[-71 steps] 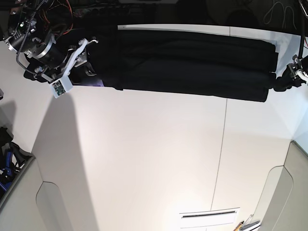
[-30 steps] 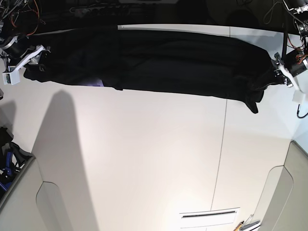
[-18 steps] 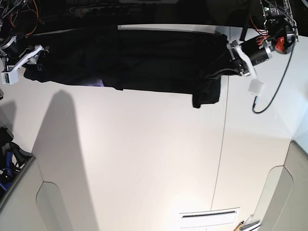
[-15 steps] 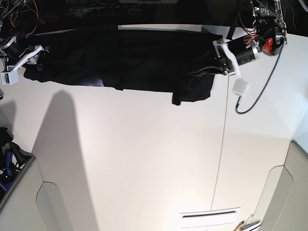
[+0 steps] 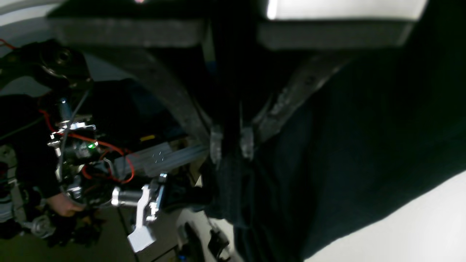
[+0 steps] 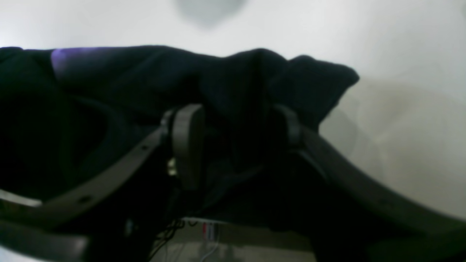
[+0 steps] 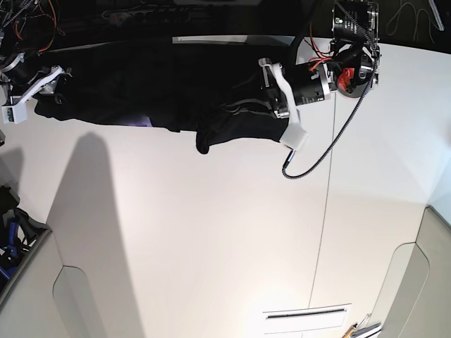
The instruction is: Fold the T-shirt properly
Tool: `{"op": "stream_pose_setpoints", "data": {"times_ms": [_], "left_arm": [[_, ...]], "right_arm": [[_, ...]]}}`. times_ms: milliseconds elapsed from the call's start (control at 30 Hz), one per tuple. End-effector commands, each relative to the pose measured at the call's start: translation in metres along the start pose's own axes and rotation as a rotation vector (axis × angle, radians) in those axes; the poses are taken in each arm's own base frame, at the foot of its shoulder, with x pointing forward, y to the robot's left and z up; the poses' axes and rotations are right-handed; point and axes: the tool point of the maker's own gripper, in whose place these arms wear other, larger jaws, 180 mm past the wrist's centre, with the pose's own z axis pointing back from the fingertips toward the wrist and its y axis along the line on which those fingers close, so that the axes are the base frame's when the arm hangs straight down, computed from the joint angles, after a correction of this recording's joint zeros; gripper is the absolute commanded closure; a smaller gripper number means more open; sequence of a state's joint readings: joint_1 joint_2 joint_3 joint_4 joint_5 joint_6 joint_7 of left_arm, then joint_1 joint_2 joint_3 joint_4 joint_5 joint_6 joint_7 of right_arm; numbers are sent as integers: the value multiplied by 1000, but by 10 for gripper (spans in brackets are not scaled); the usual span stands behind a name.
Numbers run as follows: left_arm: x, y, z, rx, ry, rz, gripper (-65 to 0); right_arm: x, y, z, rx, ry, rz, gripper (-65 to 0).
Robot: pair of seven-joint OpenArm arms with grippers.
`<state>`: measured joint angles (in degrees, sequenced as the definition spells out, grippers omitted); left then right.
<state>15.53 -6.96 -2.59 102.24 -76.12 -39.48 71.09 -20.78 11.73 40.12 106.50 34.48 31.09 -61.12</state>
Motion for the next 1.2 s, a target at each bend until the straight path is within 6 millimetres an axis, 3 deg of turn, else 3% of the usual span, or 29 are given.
{"op": "stream_pose_setpoints", "data": {"times_ms": [0, 167, 267, 333, 500, 667, 800, 1033, 1167], "left_arm": [[13, -10, -1, -37, -49, -20, 0], [15, -13, -3, -54, -64, -15, 0], [11, -21, -9, -88, -46, -11, -192], [3, -30, -18, -122, -16, -11, -246], [-18, -51, -39, -195, 68, -19, -247], [-18, -49, -44, -174, 85, -51, -247], [-15, -42, -43, -143, 95, -80, -247], [-17, -36, -42, -119, 108, -89, -247], [-17, -36, -42, -119, 107, -90, -247]], "right_arm": [[11, -2, 5, -4, -38, 19, -282], [12, -2, 5, -4, -38, 19, -282], [12, -2, 5, -4, -38, 19, -282], [13, -2, 4, -4, -40, 19, -282], [13, -2, 4, -4, -40, 19, -282], [13, -4, 5, -10, -41, 20, -282], [22, -30, 20, -80, -63, 26, -283], [48, -87, 74, -139, -183, -94, -292], [41, -109, 73, -75, -200, -216, -425]]}}
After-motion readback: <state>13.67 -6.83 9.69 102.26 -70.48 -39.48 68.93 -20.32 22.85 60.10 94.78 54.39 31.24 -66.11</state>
